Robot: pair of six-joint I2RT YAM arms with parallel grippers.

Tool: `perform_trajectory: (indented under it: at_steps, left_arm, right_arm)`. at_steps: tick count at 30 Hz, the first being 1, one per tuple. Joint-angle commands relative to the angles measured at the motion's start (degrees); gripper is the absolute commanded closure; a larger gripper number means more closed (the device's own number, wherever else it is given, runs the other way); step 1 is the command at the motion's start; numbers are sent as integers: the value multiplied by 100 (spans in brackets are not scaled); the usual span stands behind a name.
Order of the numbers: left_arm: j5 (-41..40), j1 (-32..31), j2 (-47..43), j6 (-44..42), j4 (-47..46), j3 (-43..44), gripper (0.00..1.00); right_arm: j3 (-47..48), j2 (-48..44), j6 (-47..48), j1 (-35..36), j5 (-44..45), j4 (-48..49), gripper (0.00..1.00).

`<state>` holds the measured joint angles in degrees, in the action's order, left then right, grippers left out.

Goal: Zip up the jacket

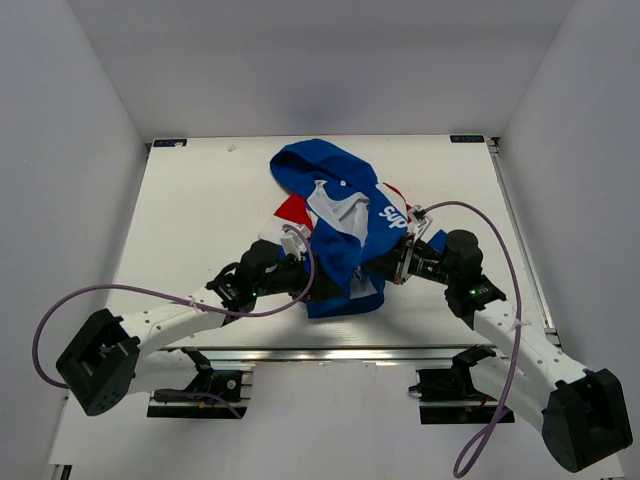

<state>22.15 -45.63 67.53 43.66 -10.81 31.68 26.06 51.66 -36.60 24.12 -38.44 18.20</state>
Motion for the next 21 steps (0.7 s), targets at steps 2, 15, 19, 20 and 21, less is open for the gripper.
perform_trajectory:
  at_steps: [2, 15, 19, 20, 21]
  left_arm:
    - [799, 413, 111, 485, -1027, -241, 12]
    - [1924, 616, 1500, 1012, -2802, 5, 2]
    - [2091, 652, 1798, 1188, -3330, -13, 4]
    - [2109, 652, 1825, 1206, -3497, -4, 4]
    - [2118, 669, 1869, 1267, -3577, 5, 4]
  right_arm:
    - [-31, 55, 153, -4, -384, 8, 100]
    - [-5, 257, 241, -4, -604, -273, 100]
    - [-22, 318, 250, -4, -639, -282, 100]
    - [-22, 327, 258, -4, -648, -282, 100]
    - [-22, 353, 250, -4, -665, -282, 100]
